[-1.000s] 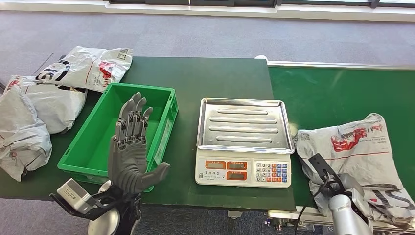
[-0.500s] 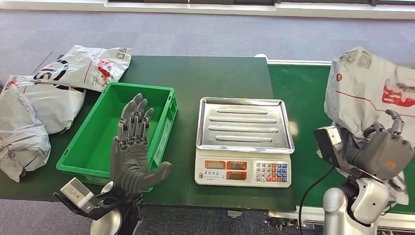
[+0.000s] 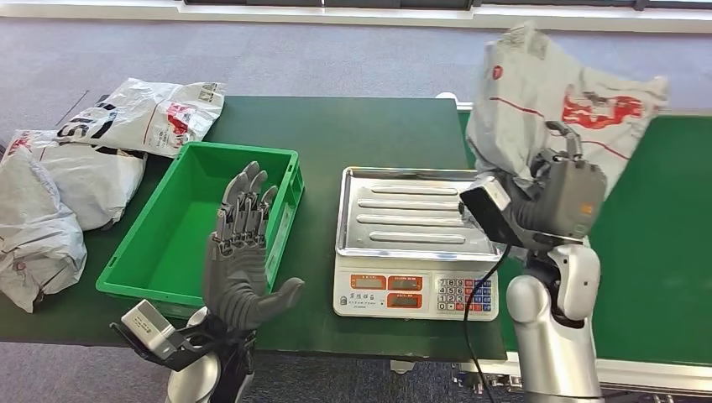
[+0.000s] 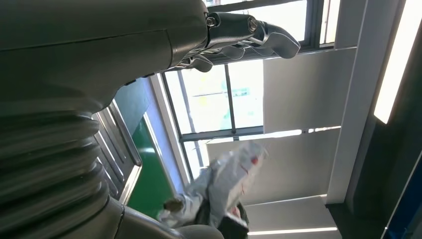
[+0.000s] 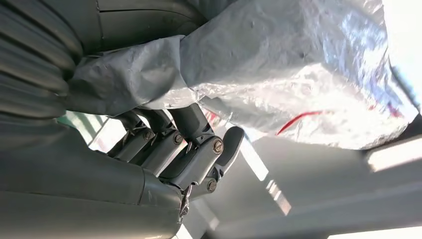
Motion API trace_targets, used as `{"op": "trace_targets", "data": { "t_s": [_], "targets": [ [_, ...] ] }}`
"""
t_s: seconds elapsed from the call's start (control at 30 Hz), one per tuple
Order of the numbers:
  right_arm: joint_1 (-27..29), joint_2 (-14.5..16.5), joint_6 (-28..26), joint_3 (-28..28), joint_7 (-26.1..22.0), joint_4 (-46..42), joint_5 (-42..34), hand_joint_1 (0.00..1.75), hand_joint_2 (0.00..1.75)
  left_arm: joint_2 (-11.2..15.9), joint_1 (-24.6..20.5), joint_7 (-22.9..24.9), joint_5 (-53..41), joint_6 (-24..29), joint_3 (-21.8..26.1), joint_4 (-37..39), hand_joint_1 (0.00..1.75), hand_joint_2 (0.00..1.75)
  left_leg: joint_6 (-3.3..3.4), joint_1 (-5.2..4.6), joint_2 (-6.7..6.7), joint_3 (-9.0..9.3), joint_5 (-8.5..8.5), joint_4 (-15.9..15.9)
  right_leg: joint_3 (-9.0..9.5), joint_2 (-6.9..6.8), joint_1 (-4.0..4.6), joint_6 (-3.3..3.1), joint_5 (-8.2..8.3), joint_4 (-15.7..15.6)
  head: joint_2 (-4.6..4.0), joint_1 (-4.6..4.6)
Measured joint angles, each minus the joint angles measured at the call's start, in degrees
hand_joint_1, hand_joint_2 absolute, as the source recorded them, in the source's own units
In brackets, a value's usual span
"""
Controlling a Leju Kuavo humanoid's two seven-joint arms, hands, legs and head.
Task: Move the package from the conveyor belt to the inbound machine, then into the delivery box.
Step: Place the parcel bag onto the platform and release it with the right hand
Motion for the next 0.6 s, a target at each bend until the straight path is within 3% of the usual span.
{"op": "trace_targets", "data": {
  "t_s": [0.17, 0.3, 0.47, 0.6],
  "targets": [
    [-8.83, 3.11, 6.07, 8.36, -0.95, 14.51, -2.70, 1.75, 1.75, 0.16, -1.79, -0.14, 0.60, -0.80, -1.30, 2.21, 0.00, 1.75, -0.12, 0.03, 0.08, -0.04, 0.08, -0.01, -0.18, 0.12, 0.02, -0.11, 0.08, 0.08, 0.00, -0.02],
    [-14.72, 6.25, 6.75, 13.96, -1.22, 25.33, -3.72, 1.75, 1.75, 0.31, -2.38, -0.15, 1.05, -0.79, -2.61, 3.58, 0.00, 1.75, -0.17, 0.06, 0.01, -0.07, 0.11, -0.01, -0.23, 0.11, 0.05, -0.12, 0.07, 0.09, 0.00, -0.02],
    [-17.87, 8.50, 6.48, 17.99, -2.00, 33.38, -6.01, 1.75, 1.75, 0.38, -2.67, -0.15, 1.39, -0.34, -3.31, 4.69, 0.00, 1.75, -0.18, 0.06, -0.01, -0.12, 0.11, -0.01, -0.26, 0.11, 0.05, -0.12, 0.07, 0.09, 0.00, -0.01],
    [-18.62, 9.17, 6.47, 19.48, -2.10, 36.61, -7.11, 0.03, 1.75, 0.39, -2.74, -0.15, 1.41, 0.20, -3.47, 5.25, 0.00, 1.75, -0.17, 0.05, -0.02, -0.16, 0.10, -0.01, -0.27, 0.10, 0.03, -0.12, 0.07, 0.09, 0.00, -0.01]
  ]
}}
